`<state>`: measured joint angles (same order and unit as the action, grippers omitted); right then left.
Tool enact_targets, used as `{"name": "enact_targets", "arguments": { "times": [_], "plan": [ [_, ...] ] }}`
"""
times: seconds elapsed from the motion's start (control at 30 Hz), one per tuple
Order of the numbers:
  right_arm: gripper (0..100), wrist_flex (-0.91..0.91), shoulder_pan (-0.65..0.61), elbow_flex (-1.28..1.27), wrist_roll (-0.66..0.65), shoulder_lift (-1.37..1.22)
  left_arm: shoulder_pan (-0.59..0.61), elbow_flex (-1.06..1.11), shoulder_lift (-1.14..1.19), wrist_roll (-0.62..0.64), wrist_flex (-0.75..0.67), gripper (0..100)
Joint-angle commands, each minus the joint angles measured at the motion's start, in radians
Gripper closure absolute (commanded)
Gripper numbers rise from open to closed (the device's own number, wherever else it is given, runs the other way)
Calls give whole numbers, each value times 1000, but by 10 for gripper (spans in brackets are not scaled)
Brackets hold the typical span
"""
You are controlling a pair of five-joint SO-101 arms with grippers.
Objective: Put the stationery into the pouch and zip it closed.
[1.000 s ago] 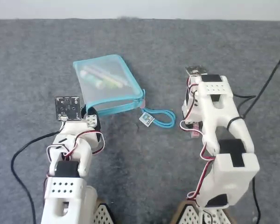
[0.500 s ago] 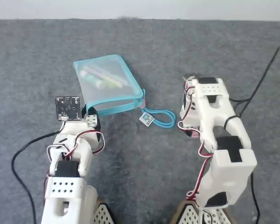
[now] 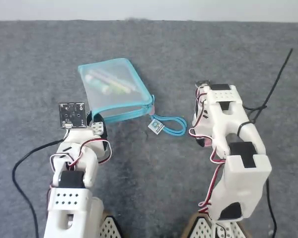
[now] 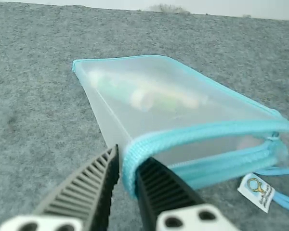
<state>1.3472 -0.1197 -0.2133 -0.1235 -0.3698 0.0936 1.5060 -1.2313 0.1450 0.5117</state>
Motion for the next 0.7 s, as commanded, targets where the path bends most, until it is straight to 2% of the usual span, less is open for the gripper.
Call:
{"name": "enact_targets", "arguments": {
  "times": [0.0, 0.1, 0.27, 0.53, 0.67],
  "plan": [
    [991, 2, -15, 5, -118, 1, 0, -33, -3, -6, -32, 988],
    [992, 74, -18, 23, -176, 62, 0, -33, -3, -6, -32, 988],
    [992, 186, -62, 40, -187, 275, -2, -33, -3, -6, -32, 988],
    [992, 222, -407, 32, -279, 573, 0, -30, -3, -8, -34, 988],
    [992, 219, -484, 37, -362, 598, 0, -31, -3, -8, -34, 988]
  ]
}}
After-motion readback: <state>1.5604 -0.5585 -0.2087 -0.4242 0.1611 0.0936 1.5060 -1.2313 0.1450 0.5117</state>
